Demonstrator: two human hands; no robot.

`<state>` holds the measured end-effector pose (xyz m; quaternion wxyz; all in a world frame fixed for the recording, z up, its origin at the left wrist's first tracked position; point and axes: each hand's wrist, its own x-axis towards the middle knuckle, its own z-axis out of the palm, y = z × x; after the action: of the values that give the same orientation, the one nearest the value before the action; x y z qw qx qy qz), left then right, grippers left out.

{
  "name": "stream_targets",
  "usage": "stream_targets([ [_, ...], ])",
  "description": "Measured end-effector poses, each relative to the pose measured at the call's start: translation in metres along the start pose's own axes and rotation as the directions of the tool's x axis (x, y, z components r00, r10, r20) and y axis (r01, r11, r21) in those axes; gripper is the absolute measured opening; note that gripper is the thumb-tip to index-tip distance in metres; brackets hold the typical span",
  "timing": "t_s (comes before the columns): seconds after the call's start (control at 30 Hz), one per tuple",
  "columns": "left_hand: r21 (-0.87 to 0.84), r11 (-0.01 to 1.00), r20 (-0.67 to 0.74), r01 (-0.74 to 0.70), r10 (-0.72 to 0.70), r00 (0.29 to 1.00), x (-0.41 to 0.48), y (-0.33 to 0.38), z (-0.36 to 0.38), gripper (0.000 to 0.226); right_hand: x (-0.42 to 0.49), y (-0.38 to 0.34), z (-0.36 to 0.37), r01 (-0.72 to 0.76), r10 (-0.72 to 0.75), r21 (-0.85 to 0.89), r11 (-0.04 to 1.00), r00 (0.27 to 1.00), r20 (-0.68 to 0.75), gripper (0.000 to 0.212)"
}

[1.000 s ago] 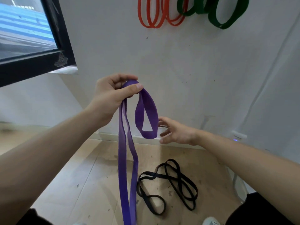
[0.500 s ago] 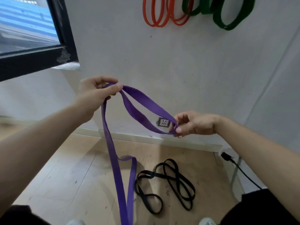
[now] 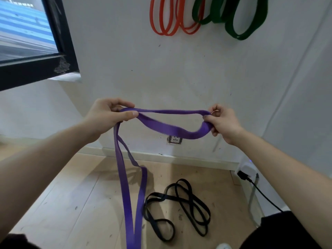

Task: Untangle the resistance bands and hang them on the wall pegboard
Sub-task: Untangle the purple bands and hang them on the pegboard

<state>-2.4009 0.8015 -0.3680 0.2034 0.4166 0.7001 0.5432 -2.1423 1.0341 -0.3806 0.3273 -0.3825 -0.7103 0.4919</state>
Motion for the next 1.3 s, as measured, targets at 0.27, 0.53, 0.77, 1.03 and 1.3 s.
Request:
stream_targets([
  [0.27, -0.046, 0.999, -0.043, 0.017, -0.019, 0.999, 0.004, -0.001, 0.003, 0.028, -0.004, 0.001, -0.005, -0.007, 0.006, 0.011, 1.0, 0.987, 0.158, 0.017],
  [0.53, -0.062, 0.998, -0.007, 0.005, -0.006, 1.0, 0.001, 0.001, 0.004, 0.038, -0.006, 0.012, -0.019, -0.05, 0.27, -0.485, 0.873, 0.878, 0.395, 0.049],
  [0.77, -0.062, 0.997, 0.07, -0.042, 0.046, 0.996, -0.001, 0.013, 0.024, 0.034, -0.032, -0.021, 0.035, 0.232, -0.036, -0.362, 0.903, 0.88, 0.474, 0.051],
  [1.03, -0.152, 0.981, 0.19, -0.12, 0.148, 0.97, -0.012, 0.031, 0.035, 0.044, -0.058, -0.052, 0.085, 0.35, -0.296, -0.032, 0.936, 0.835, 0.463, 0.062],
  [1.3, -0.07, 0.984, 0.315, -0.165, 0.179, 0.932, -0.018, 0.034, 0.041, 0.059, -0.048, -0.071, 0.055, 0.348, -0.246, -0.06, 0.936, 0.764, 0.597, 0.028],
])
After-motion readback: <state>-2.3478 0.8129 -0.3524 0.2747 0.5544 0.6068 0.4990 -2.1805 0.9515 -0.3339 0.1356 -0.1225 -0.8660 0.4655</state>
